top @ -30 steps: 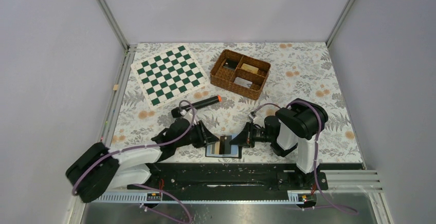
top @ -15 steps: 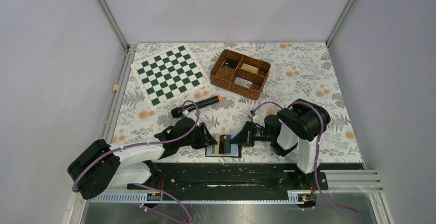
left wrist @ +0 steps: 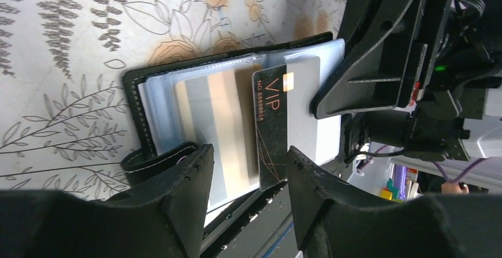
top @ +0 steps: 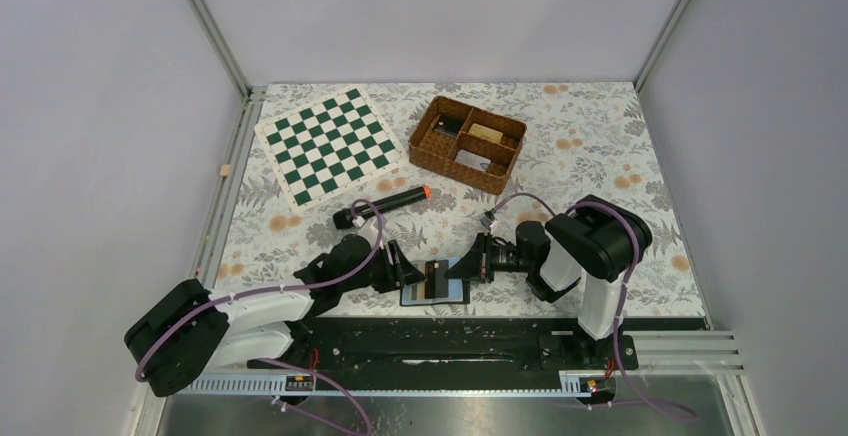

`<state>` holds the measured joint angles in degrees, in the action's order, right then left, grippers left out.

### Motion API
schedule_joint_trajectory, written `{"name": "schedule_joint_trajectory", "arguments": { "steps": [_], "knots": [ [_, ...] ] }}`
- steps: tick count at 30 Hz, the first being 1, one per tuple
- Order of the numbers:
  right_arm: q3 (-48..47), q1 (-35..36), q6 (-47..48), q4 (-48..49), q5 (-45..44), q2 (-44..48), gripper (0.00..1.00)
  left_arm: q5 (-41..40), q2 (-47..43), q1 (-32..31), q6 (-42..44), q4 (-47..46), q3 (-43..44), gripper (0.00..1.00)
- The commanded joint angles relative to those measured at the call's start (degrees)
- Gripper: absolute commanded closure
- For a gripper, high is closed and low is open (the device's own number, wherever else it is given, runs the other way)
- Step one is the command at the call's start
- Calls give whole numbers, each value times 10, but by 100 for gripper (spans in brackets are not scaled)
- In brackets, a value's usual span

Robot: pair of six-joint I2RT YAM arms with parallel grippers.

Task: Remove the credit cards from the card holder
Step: Remove the credit card from the card holder.

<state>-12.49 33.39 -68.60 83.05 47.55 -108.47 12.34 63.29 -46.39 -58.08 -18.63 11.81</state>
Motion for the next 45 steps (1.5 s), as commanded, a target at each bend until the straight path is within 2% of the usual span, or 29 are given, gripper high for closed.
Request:
{"name": "schedule_joint_trajectory", "arguments": {
  "steps": [1,6,18,33,37,43,45],
  "knots": [
    [-7,4,12,28,27,34,100,29,-25,1,1,-84,-10,51],
    [-8,5,7,28,34,41,100,18,-56,1,7,-75,-17,50],
    [-3,5,3,28,36,54,100,17,-26,-6,6,-140,-28,53],
    [-10,5,-2,28,41,52,100,19,63,-36,-36,-294,-54,60],
    [-9,5,-3,28,42,52,100,20,66,-38,-44,-322,-61,64],
    [-10,5,-4,28,44,52,100,30,64,-37,-86,-397,-80,81],
    [-11,5,-5,29,45,52,100,33,59,-37,-93,-401,-82,84]
  ]
}}
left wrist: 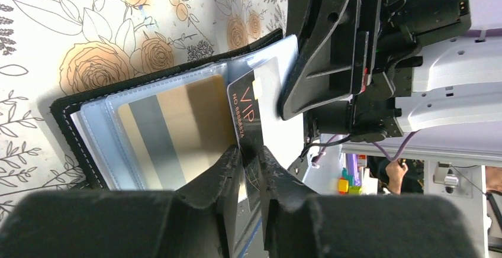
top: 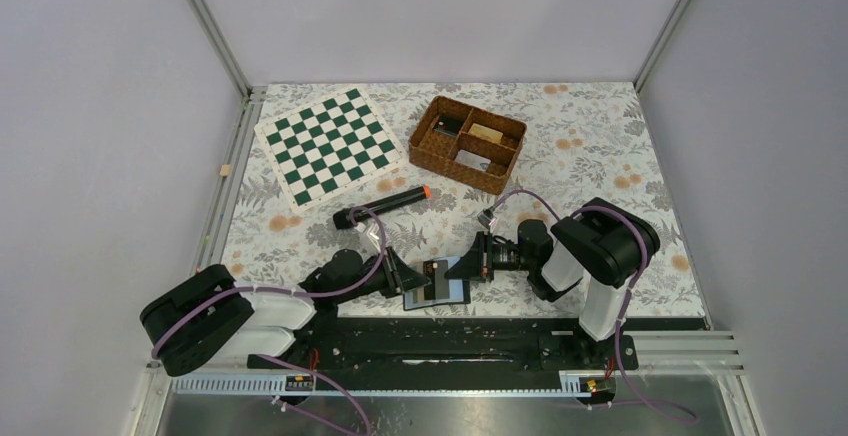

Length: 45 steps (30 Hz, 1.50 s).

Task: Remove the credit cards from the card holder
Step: Remove the credit card from the card holder.

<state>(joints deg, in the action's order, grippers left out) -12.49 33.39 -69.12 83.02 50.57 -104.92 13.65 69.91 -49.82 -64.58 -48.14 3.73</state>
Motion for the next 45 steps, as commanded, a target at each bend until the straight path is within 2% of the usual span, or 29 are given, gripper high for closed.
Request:
{"name": "schedule_joint_trajectory", "arguments": {
  "steps": [1,7,9,11,12,16,19,23,27,29,32,37,39,41,45],
  "knots": [
    [-12,5,-2,29,15,16,100,20,-12,-3,-29,-104,0,84],
    [-16,5,-4,29,18,5,100,28,-21,-3,-38,-100,7,88],
    [-16,5,-4,29,19,0,100,37,-18,-3,-40,-103,9,85],
    [-16,5,-4,29,18,-1,100,41,-14,-3,-41,-104,11,76],
    [-17,5,-5,29,19,-1,100,40,-12,-3,-42,-104,10,75],
    [-16,5,-9,28,18,1,100,39,7,-2,-62,-145,-1,100],
    [-16,5,-17,28,12,-3,95,33,16,5,-79,-157,-13,100],
    [-11,4,-25,28,-8,-10,77,24,17,26,-90,-153,-34,100],
    [-3,1,-22,28,-19,-9,75,16,-6,40,-85,-121,-55,100],
    [2,-3,-20,28,-24,-9,78,9,-31,44,-77,-87,-56,100],
    [8,-10,-17,28,-29,-14,94,0,-86,46,-53,6,-42,100],
    [18,-20,-15,26,-41,-17,96,-52,-224,47,-13,205,-17,100],
    [19,-22,-17,22,-47,-18,93,-74,-279,49,4,285,-8,100],
    [19,-24,-24,21,-56,-23,82,-85,-322,51,16,350,1,100],
    [18,-25,-32,20,-70,-28,66,-95,-373,51,28,403,15,100]
  ]
}}
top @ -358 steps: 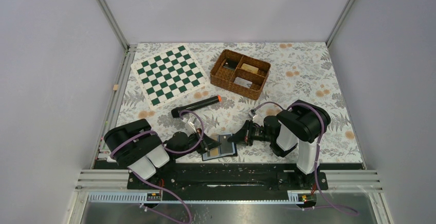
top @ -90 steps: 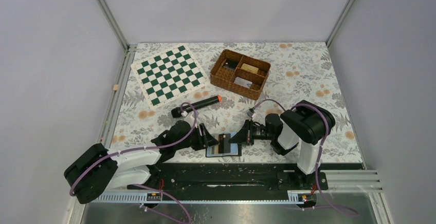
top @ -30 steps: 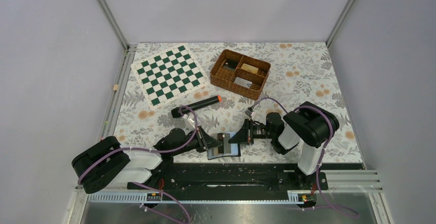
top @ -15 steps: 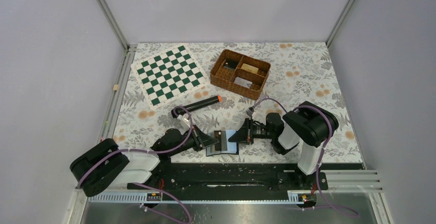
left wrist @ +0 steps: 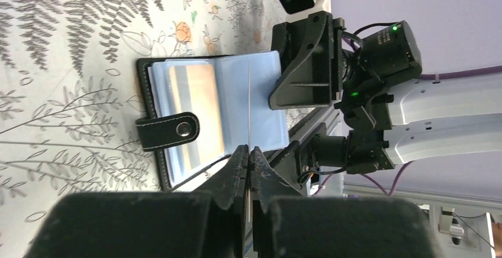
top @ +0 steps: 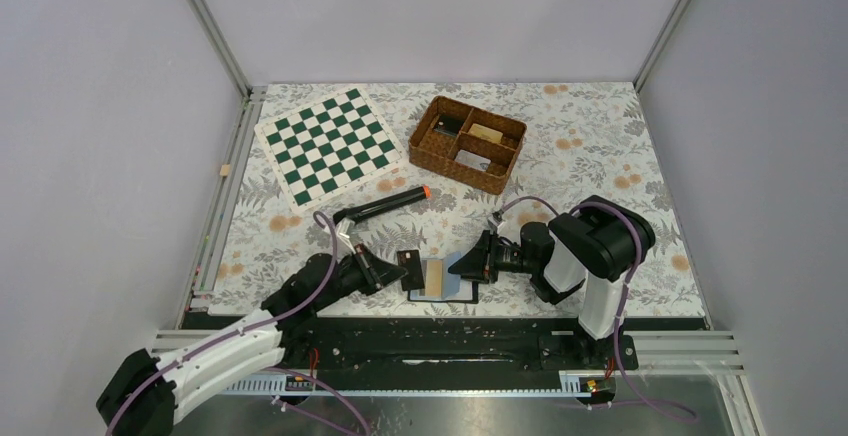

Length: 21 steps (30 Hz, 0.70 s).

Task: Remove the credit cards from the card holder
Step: Remove the credit card from the card holder, then place the credit card at the center of the board.

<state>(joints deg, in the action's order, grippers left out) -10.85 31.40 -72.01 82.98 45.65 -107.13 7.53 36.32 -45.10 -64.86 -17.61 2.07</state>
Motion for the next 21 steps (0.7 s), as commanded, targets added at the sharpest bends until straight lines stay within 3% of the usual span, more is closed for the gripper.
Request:
{"name": "schedule_joint_trajectory", "arguments": {
  "steps": [1,6,12,18,21],
  "knots": [
    [2,-5,-6,20,-23,-7,61,-34,-43,4,34,106,36,100],
    [13,-5,-23,-2,-50,0,39,-21,-38,3,78,148,87,100],
    [40,-5,-37,-94,-103,63,36,-22,-27,3,115,209,144,100],
    [16,-5,64,-376,-162,248,36,-19,-31,3,130,218,152,100],
    [-30,-5,142,-589,-214,372,35,-2,-29,4,134,208,152,100]
  ]
}}
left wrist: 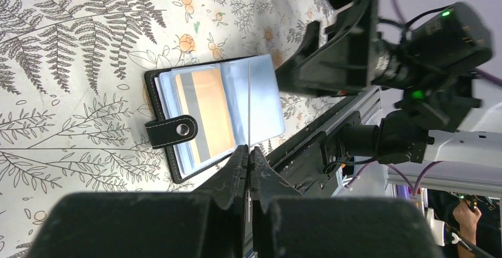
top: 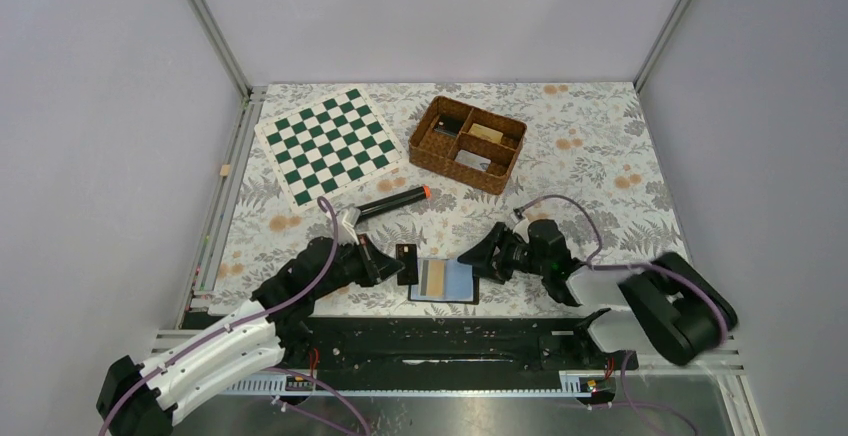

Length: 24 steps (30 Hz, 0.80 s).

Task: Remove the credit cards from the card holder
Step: Place the credit card at the center of the board.

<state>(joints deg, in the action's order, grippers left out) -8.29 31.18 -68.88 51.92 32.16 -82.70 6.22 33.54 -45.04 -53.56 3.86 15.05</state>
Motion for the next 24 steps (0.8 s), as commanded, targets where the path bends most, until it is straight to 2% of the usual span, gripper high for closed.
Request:
{"name": "schedule_joint_trajectory", "arguments": {
  "steps": [1,4,6,9,13,20,24],
  "knots": [
    [-76,-2,136,-352,-102,176,34,20,0,3,21,-13,21,100],
    [-117,-2,180,-483,-142,272,33,55,7,3,22,-35,24,100],
    [-128,-2,197,-494,-126,313,32,86,16,3,25,-64,27,100],
    [-124,-3,195,-439,-61,333,31,145,30,3,23,-111,26,100],
    [-121,7,186,-337,35,302,29,209,47,2,7,-188,20,100],
    [-135,69,177,-222,97,243,29,274,107,-1,-30,-281,9,100],
    [-131,95,144,-140,105,207,35,279,120,-1,-45,-308,3,100]
  ]
}}
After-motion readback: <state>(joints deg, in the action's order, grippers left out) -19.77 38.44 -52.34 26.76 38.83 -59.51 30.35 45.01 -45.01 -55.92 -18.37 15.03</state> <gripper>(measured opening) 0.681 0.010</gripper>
